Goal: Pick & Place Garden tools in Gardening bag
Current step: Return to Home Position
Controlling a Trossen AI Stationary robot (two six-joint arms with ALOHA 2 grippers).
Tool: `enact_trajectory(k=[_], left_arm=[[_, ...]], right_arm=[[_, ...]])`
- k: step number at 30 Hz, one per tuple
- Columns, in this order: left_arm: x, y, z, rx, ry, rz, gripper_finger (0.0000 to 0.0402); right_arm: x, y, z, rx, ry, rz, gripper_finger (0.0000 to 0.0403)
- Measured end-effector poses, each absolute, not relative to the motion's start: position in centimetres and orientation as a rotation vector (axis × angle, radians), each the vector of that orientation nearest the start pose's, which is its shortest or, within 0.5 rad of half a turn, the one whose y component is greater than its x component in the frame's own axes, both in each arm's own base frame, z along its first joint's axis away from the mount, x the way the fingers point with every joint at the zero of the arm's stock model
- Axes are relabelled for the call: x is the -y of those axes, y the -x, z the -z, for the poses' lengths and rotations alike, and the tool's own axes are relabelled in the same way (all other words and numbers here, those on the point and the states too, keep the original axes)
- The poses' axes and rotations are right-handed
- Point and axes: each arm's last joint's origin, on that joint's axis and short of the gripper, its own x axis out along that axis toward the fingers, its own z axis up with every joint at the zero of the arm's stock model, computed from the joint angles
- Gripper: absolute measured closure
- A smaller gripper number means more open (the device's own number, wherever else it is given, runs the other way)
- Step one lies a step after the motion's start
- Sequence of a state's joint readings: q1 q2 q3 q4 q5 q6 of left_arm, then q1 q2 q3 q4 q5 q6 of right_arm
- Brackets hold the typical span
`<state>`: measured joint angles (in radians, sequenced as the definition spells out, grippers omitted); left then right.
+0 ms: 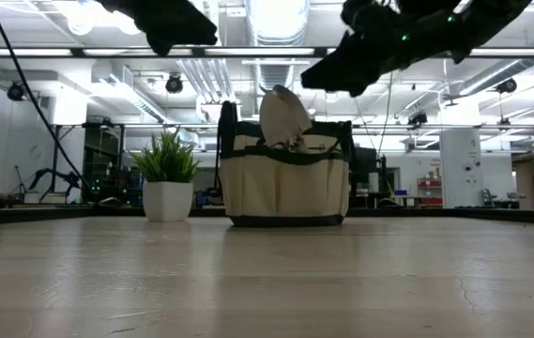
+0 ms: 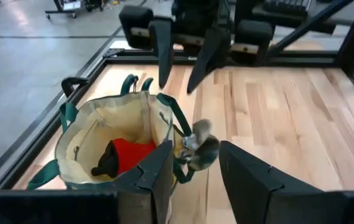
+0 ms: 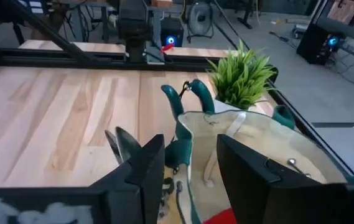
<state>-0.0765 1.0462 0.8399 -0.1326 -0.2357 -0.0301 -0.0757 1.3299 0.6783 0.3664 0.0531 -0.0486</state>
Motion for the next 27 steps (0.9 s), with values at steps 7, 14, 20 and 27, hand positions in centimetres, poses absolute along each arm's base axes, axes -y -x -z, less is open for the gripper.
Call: enact_trajectory(k=[7,14,20,27], left_arm=[[1.1,-22.2,-29.2,-0.27,-0.01,-0.141,0.0339],[1.2,-19.4,-28.4,-0.174,-0.002,-0.044,0.0392],[0.9,-16.6,-27.0,-0.107,0.006,-0.046,0.0396],[0.7,-14.2,-25.5,-0.057,-0.023,-0.062,0.039]], right_arm=[[2.0,-25.5,-23.7,-0.282,0.037,0.096,0.0315],[1.4,-21.6,-22.7,-0.14,0.007,0.01,0.0389],[1.2,-18.2,-21.4,-0.086,-0.017,0.027,0.0394],[1.3,-15.4,-20.2,-0.002,-0.026,0.135,0.0394]])
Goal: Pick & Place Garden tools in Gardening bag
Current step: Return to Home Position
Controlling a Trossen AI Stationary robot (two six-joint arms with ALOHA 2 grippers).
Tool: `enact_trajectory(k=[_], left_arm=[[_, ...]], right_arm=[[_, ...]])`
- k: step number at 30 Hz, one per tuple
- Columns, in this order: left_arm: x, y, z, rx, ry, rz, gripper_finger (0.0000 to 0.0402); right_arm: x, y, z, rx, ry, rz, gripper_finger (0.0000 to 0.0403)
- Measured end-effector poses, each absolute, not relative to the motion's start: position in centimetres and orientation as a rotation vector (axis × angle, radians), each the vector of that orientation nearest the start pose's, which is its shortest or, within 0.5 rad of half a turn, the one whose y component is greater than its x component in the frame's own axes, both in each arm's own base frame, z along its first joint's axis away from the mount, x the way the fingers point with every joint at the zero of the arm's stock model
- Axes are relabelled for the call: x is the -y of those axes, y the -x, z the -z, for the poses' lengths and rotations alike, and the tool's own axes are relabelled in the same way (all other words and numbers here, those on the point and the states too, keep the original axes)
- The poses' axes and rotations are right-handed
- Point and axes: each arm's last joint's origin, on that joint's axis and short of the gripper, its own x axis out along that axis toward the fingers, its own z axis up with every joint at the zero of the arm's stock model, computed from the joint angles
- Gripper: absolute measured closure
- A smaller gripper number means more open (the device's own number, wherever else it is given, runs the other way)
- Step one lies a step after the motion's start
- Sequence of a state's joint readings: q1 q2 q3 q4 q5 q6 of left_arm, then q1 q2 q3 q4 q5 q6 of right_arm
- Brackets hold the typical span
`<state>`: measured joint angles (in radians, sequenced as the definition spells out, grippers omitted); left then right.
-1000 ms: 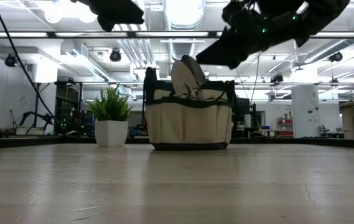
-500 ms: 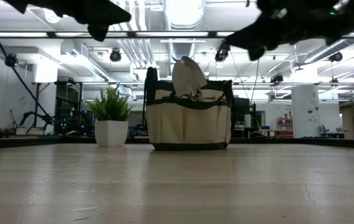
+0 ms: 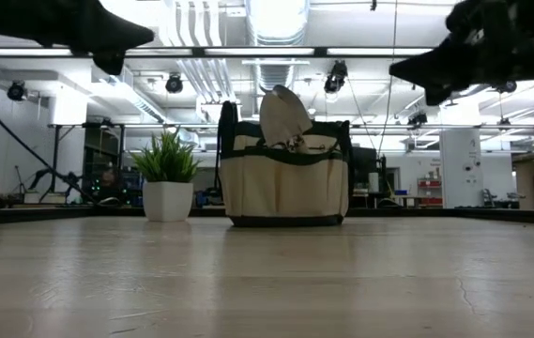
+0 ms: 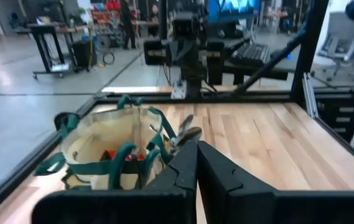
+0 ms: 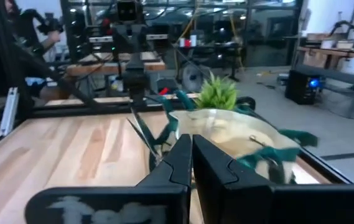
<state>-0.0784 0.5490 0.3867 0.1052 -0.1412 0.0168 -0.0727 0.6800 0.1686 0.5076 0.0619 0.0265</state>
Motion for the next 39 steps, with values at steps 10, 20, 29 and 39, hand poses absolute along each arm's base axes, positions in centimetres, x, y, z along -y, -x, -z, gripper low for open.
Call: enact_trajectory(k=[10,20,29,39], left_arm=[[0.4,-11.9,-23.4,0.005,-0.02,-0.102,0.0393],[0.2,-10.2,-21.2,0.067,0.04,-0.114,0.0395],[0.2,-8.7,-20.3,0.064,0.032,-0.095,0.0396],[0.4,-8.9,-18.7,-0.031,0.087,-0.038,0.0396]], right_arm=[[1.2,-12.8,-17.6,0.063,-0.035,0.152,0.0394],[1.1,-12.5,-17.4,0.07,-0.051,0.151,0.0394],[1.2,-12.5,-17.4,0.068,-0.02,0.155,0.0394],[1.2,-12.5,-17.2,0.035,0.097,0.156,0.0394]])
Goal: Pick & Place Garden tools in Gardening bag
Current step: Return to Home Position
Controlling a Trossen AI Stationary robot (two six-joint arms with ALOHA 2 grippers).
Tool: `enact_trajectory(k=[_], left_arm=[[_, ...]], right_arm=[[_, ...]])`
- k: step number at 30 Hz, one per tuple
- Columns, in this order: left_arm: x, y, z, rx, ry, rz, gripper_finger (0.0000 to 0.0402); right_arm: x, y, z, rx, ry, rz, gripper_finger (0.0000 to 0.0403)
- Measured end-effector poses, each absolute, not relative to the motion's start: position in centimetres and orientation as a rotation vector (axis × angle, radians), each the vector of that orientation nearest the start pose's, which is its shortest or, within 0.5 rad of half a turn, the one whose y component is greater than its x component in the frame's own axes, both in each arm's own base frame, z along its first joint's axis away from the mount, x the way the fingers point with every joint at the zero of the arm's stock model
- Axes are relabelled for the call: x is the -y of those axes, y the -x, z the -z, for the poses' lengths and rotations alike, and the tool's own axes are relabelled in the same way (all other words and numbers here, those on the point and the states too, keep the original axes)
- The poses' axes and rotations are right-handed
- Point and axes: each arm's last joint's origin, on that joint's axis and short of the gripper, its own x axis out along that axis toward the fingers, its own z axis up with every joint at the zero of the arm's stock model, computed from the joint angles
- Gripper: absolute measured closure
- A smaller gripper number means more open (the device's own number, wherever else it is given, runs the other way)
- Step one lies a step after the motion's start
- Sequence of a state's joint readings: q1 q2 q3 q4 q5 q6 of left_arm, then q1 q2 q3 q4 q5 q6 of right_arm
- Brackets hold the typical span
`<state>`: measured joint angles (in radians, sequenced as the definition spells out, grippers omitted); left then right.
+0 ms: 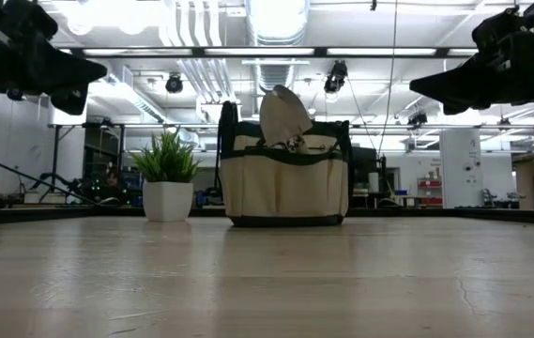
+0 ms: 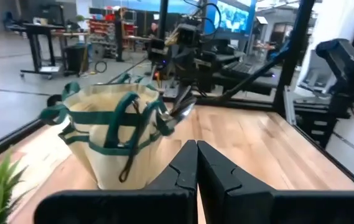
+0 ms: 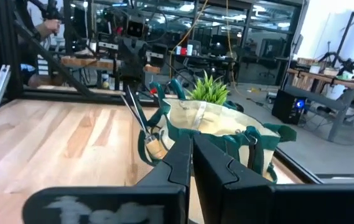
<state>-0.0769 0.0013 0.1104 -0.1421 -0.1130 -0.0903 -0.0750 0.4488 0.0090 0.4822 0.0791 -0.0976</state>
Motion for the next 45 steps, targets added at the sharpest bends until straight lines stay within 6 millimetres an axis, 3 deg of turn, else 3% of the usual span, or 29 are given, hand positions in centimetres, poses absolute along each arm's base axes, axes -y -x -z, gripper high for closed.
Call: enact_trajectory(k=[9,45], left_arm=[[0.28,-8.95,-18.96,-0.007,-0.031,-0.063,0.0389],[0.26,-9.12,-18.79,-0.027,-0.003,-0.075,0.0388]], right_arm=[[1.17,-12.54,-17.13,0.028,0.086,0.155,0.0394],[1.17,-12.54,-17.16,0.029,0.081,0.156,0.0394]])
